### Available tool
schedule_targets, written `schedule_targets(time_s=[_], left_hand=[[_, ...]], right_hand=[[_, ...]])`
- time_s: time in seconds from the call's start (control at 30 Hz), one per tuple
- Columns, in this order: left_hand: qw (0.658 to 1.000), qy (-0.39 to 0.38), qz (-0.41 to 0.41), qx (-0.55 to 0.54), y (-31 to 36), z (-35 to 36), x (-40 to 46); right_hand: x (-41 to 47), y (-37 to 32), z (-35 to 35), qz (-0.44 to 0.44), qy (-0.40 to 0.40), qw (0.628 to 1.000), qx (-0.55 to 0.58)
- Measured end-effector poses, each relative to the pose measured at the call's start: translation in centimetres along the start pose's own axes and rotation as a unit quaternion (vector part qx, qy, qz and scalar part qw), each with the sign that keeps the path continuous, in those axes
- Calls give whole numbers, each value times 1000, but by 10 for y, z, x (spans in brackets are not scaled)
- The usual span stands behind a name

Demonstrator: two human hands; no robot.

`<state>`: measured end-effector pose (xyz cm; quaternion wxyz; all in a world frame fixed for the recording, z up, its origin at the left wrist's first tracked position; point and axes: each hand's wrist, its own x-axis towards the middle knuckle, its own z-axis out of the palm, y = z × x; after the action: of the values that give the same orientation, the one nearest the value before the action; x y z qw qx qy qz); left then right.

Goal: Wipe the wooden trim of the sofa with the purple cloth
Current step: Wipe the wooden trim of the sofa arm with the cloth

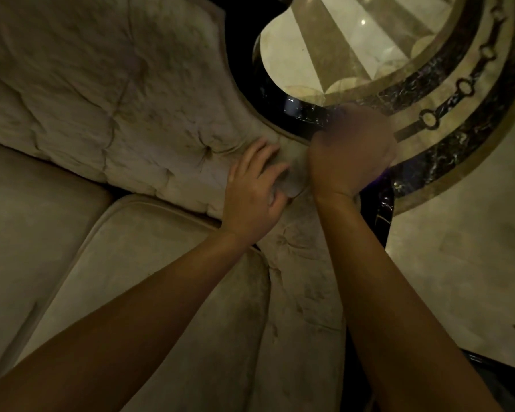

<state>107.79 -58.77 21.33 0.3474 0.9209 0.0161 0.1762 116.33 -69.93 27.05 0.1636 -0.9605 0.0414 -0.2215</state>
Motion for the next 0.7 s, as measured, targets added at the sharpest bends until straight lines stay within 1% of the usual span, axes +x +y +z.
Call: schedule_targets(time_s=[0.07,0.13,0.2,0.27,0.3,0.33,0.37,0.43,0.47,0.5,0.53,0.57,0.63,0.7], left_hand=[[998,25,-9,-51,-4,-1,-1],[996,51,-20,-72,-5,-4,-1],[992,68,-60,-91,-7,-8,-1],[984,84,-112,-110,-13,-15,-3],[981,88,-129,-112,-16,-19,-5],[980,85,-142,-113,-19,-23,-6],[978,78,-153,-116,-22,-26,-7],[975,67,-172,-121,-29,-29,-7],[974,66,-177,-124,-32,-29,-6],[974,67,-178,-126,-33,-29,-5],[974,70,-175,-122,-33,-27,-4],[976,75,-170,-114,-34,-24,-4],[978,84,-169,-92,-32,-17,-4],[978,85,-174,-81,-25,-11,-7]], right_hand=[[4,-16,7,-39,-10,999,10],[5,-40,17,-81,-24,996,20],[1,-65,24,-104,-59,992,51],[-3,-88,26,-82,-75,986,128],[-2,-97,25,-57,-73,977,193],[2,-105,23,-19,-70,958,279],[7,-113,19,32,-71,924,373],[21,-130,11,145,-81,833,528],[26,-138,8,183,-80,792,577],[28,-145,8,200,-72,771,601],[26,-150,8,197,-64,770,603],[20,-153,7,176,-56,791,583],[9,-146,11,99,-48,864,491],[5,-127,19,19,-75,923,376]])
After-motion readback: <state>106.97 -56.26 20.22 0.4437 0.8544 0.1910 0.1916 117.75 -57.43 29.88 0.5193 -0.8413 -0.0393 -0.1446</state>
